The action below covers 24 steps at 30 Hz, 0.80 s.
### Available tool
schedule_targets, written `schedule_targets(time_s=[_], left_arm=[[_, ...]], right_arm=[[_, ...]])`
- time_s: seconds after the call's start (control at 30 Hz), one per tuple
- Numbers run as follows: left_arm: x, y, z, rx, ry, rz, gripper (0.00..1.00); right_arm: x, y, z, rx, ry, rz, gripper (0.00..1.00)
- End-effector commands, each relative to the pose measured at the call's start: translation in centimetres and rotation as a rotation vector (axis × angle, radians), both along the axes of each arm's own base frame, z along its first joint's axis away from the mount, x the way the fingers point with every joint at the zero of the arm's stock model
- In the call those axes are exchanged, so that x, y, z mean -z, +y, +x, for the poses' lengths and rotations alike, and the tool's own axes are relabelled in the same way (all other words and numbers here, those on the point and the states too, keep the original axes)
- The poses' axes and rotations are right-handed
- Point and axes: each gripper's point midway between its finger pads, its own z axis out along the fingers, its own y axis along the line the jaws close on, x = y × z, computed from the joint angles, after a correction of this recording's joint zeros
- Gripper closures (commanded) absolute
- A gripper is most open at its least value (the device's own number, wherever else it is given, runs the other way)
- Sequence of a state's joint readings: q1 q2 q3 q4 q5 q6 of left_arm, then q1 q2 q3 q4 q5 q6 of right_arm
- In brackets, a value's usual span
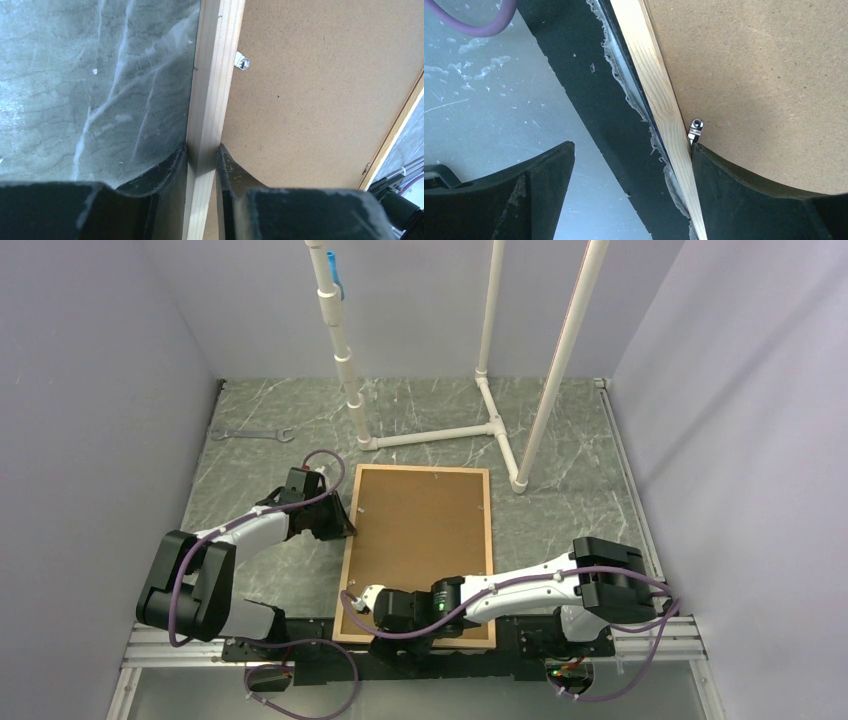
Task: Put the photo into the frame
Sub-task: Install the photo frame at the center of the board, then adjust the photo frame at the center of the board.
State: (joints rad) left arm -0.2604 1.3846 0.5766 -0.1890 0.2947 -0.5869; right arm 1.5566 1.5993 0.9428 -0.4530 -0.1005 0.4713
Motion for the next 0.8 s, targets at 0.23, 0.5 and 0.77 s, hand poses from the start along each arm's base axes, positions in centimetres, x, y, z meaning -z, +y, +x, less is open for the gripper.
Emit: schedule_targets(time_s=[0.23, 0.5, 0.77], left_arm=[[3.3, 2.3, -3.4, -0.013, 0.135, 0.106, 0.88], [1.7, 1.0, -2.8, -0.002, 0.089, 0.029, 1.0], [-0.8, 0.6, -2.2, -0.061, 0.026, -0.021, 1.0]], right_arm=[[-3.3, 1.7, 3.9, 0.206, 0.05, 0.159, 0.09], [-6.9, -0.5, 11.4, 0.483, 0.027, 0.255, 0.08], [-8.0, -1.0, 15.6, 0.623, -0.036, 0.217, 0.06]])
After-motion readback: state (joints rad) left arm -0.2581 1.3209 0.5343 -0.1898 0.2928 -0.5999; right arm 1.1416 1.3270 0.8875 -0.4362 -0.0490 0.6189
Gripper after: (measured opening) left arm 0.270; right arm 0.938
